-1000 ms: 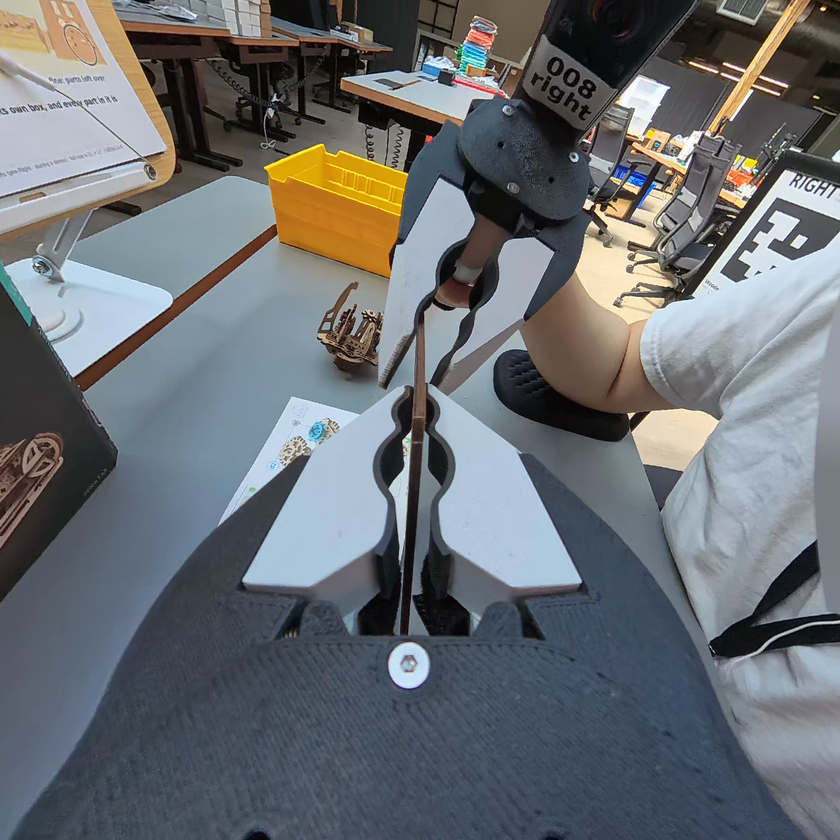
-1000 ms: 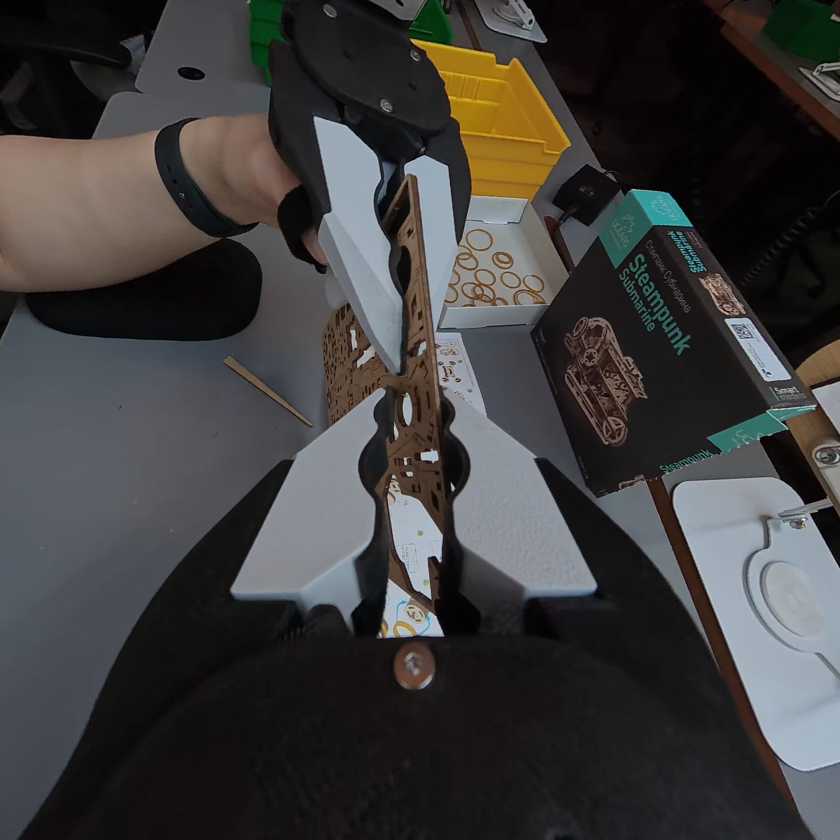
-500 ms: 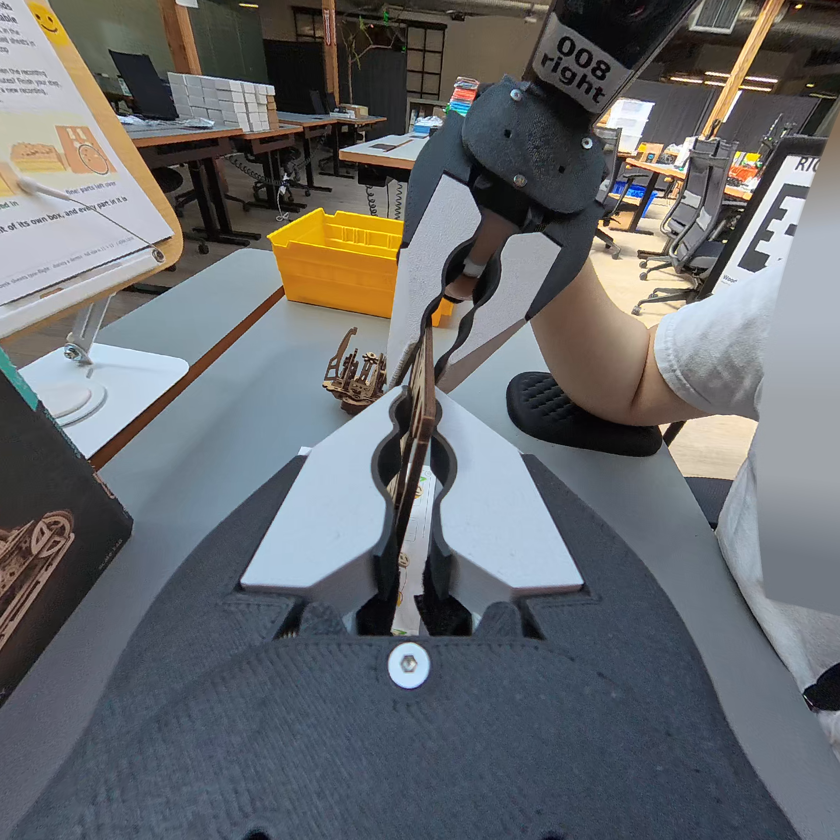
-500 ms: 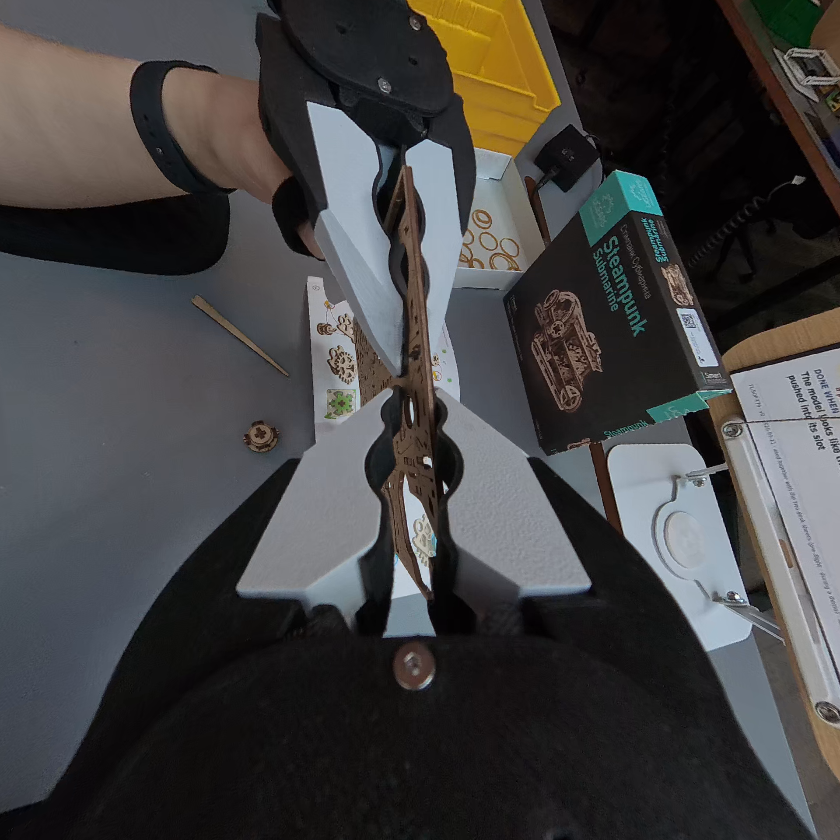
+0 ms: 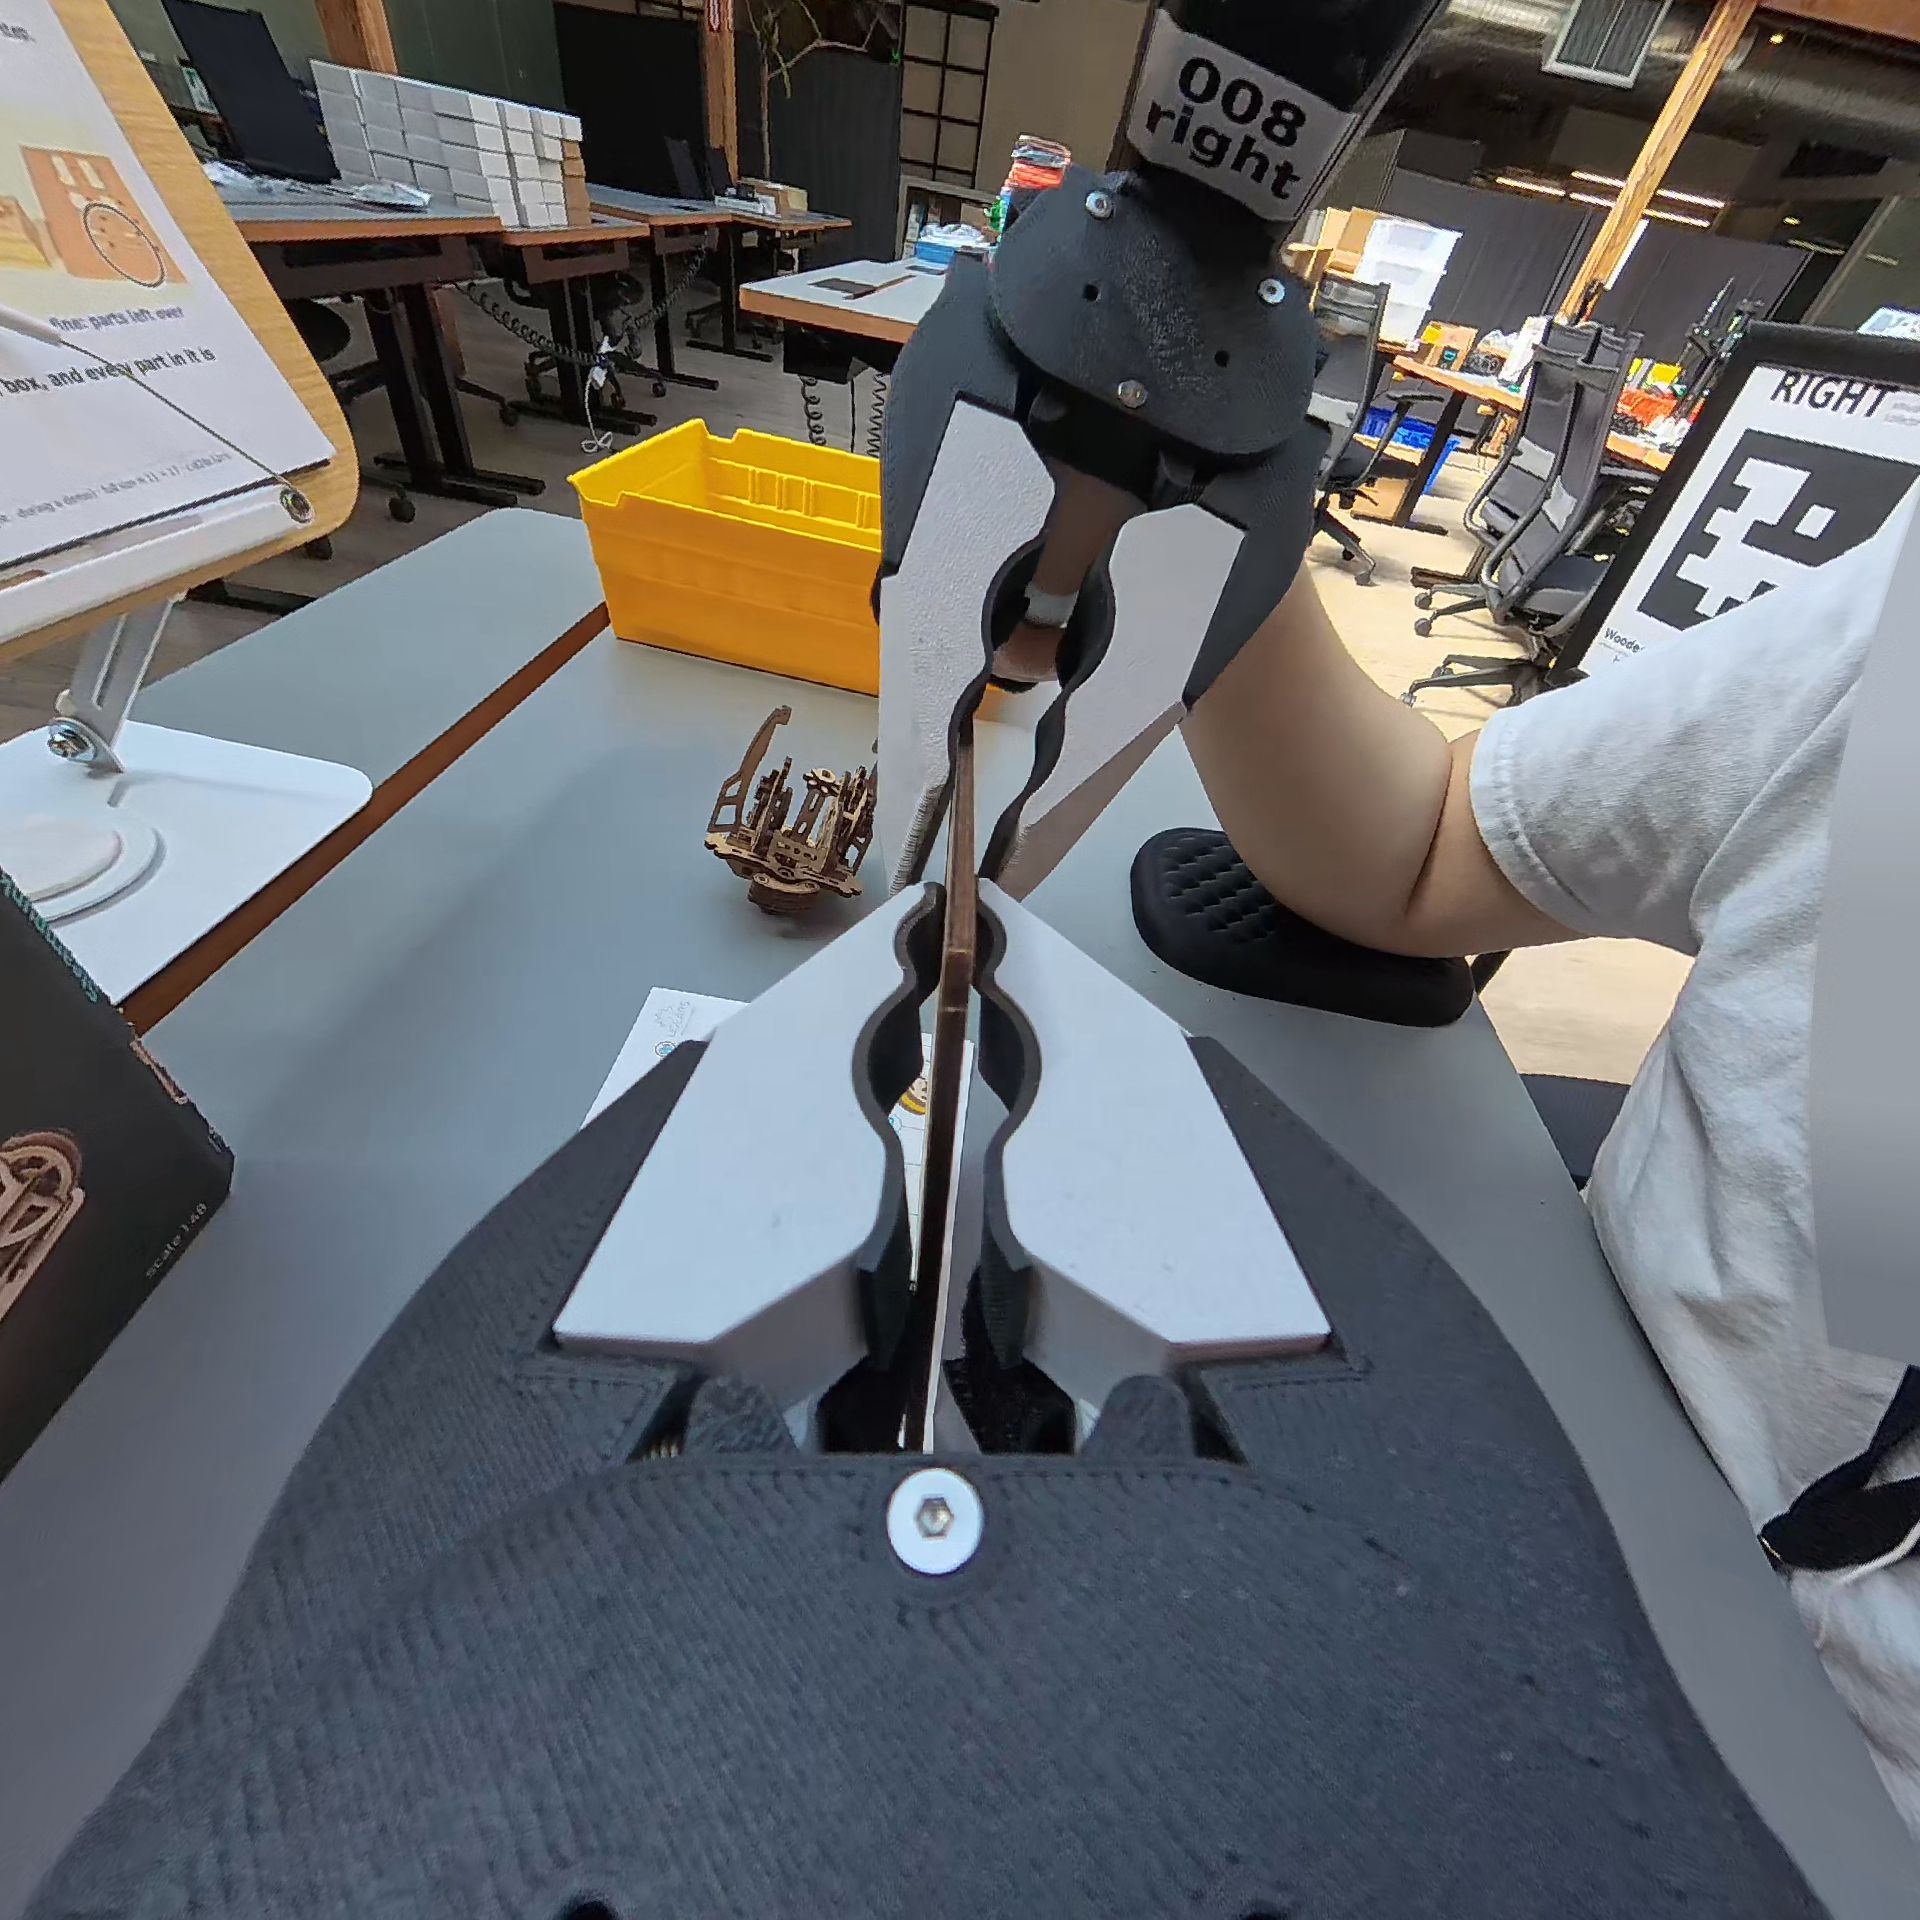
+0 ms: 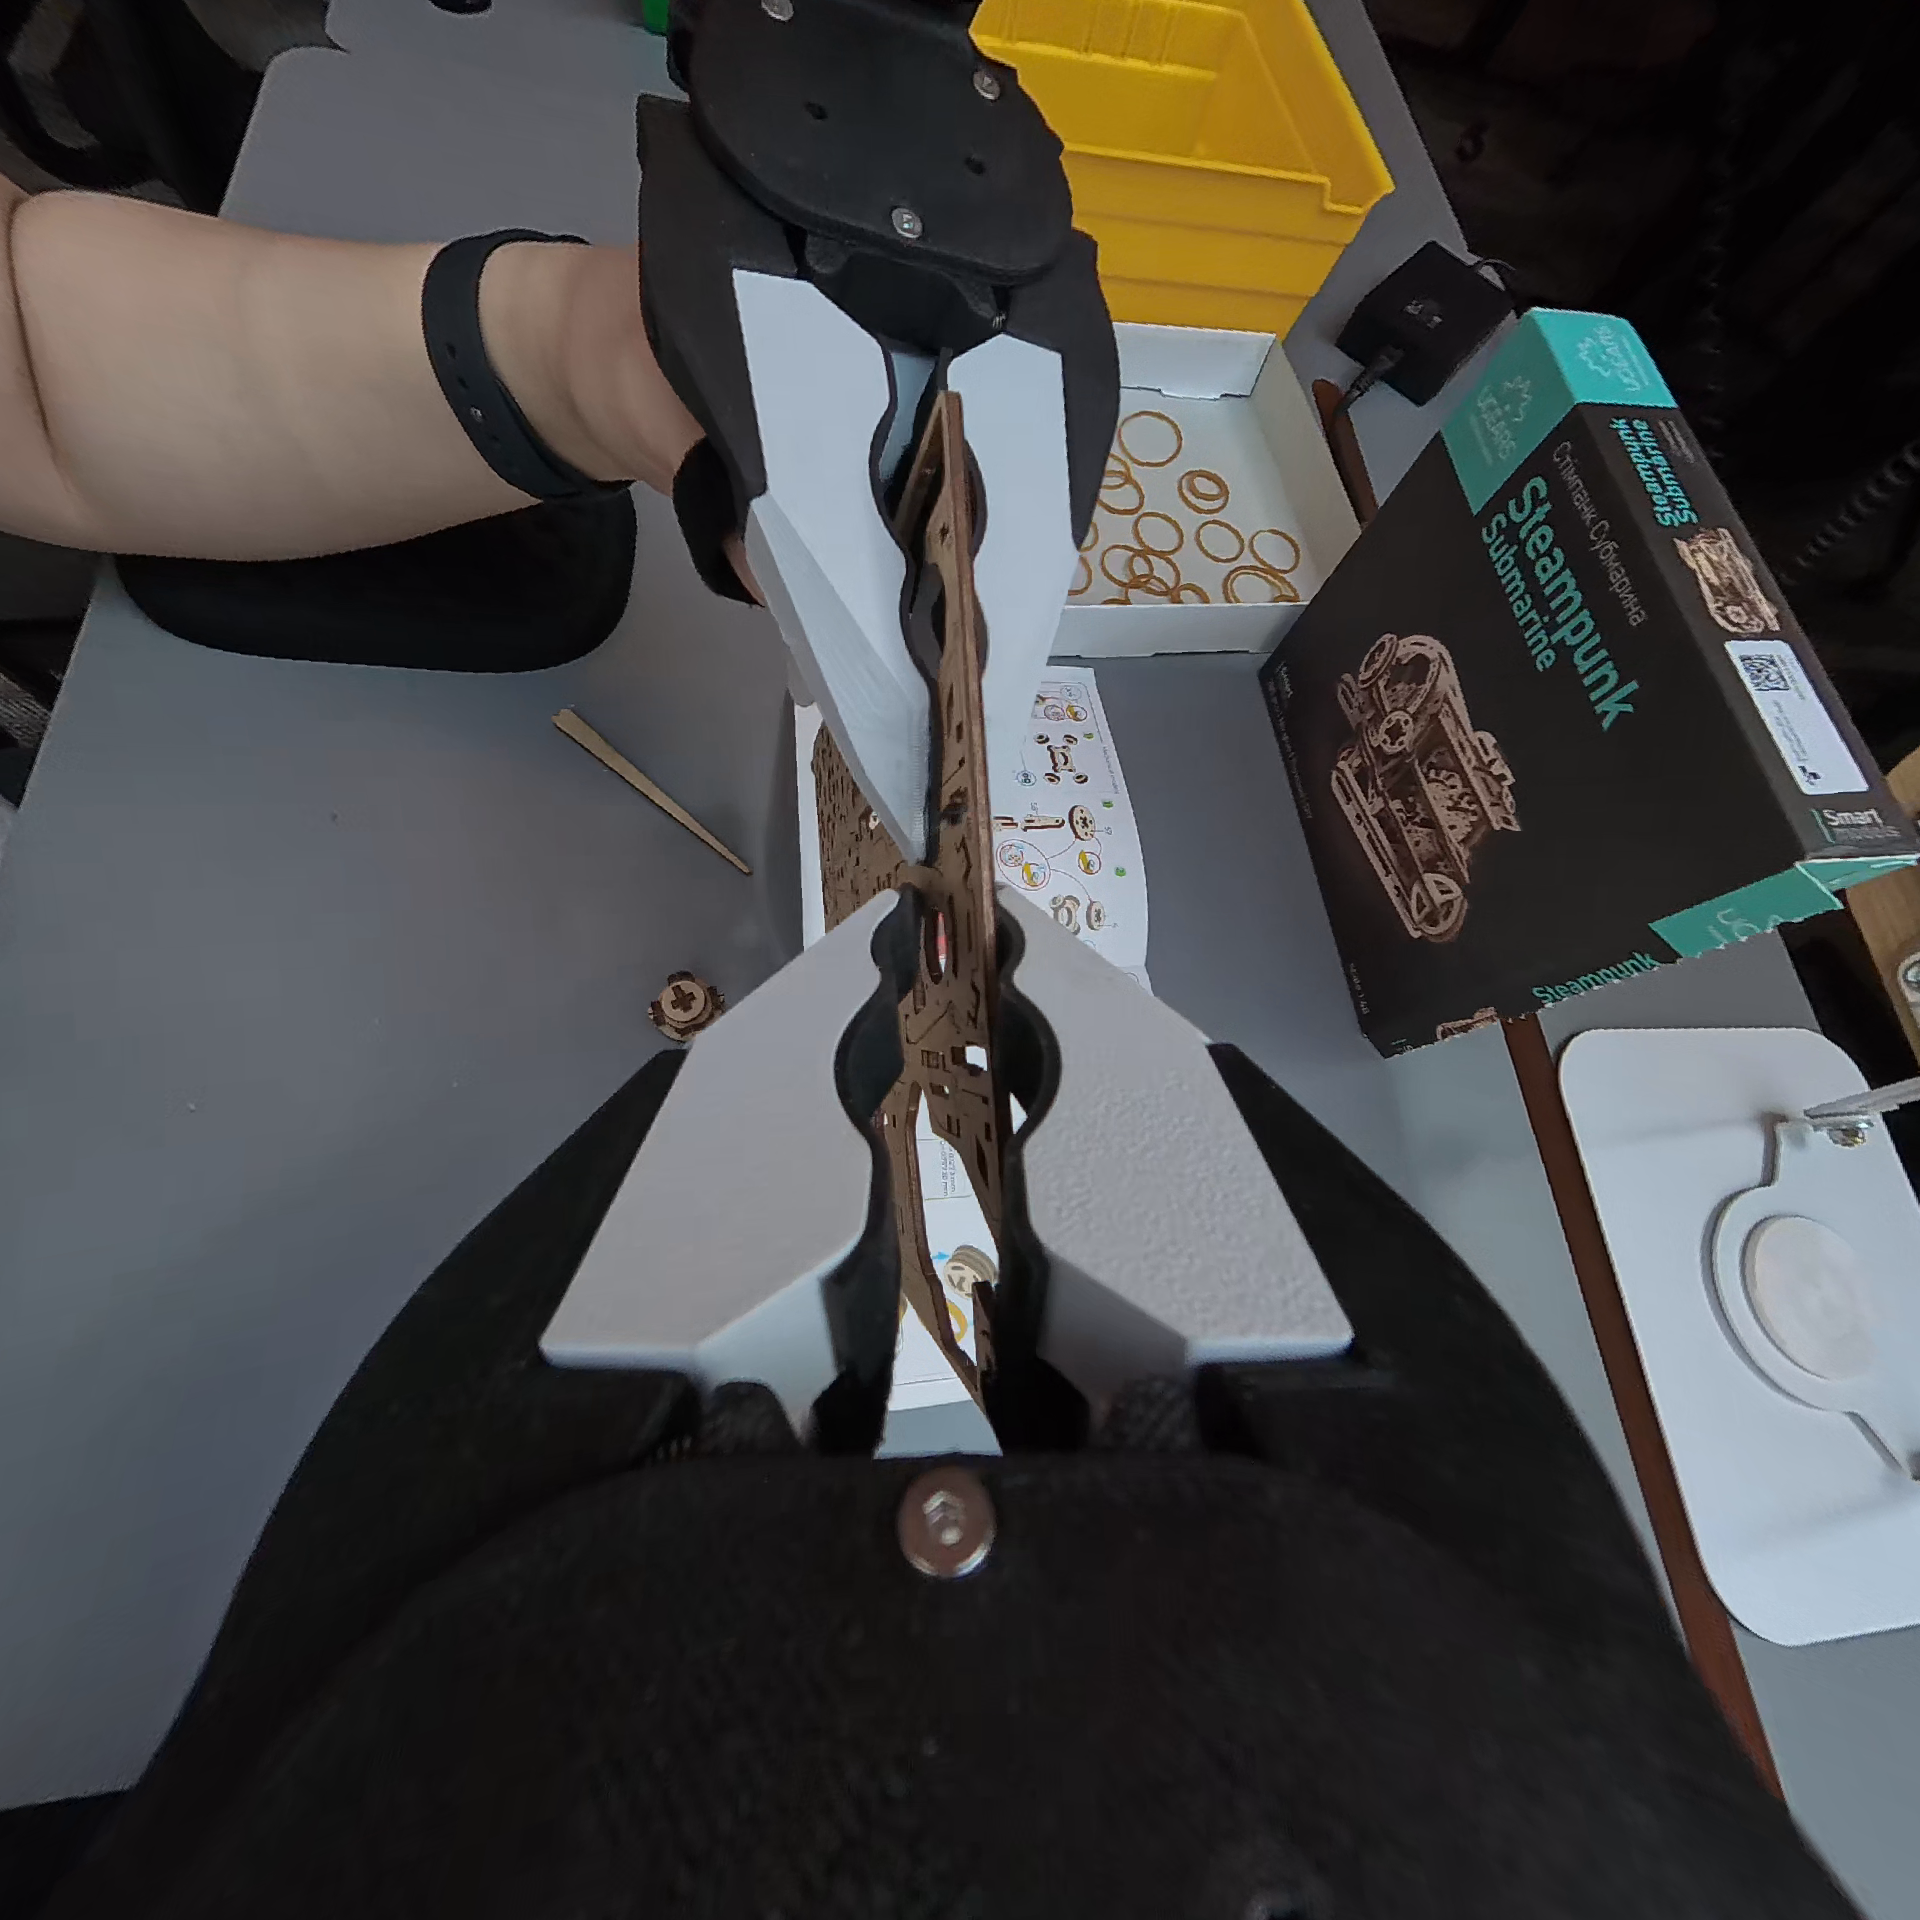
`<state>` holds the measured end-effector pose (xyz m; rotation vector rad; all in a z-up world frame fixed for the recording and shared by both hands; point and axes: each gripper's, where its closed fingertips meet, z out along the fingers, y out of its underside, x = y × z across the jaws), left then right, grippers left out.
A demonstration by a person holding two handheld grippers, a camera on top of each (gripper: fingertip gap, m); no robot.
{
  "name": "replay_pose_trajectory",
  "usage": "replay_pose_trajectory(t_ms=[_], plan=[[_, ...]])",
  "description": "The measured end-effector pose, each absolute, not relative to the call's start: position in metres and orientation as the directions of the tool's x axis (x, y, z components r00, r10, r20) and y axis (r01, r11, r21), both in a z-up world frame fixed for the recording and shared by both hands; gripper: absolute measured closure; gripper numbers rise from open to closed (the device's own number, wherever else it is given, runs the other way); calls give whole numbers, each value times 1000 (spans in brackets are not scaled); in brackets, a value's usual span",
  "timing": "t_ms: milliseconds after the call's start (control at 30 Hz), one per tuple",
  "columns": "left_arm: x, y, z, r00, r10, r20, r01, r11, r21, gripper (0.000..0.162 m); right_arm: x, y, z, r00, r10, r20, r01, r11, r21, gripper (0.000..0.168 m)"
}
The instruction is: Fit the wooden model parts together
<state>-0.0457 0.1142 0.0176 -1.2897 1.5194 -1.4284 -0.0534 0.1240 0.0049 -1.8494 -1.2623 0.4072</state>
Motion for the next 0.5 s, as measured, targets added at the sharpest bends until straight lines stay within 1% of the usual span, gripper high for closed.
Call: replay_pose_trajectory(t_ms=[167,500], plan=[[-45,114,17,-282,-947,153,-206,-96,-974,162,-54,123,5,428,896,118,562,-161,-811,160],[-44,117,15,-273,-948,164,-210,-108,-972,162,-48,125,13,437,894,98,520,-162,-838,156]])
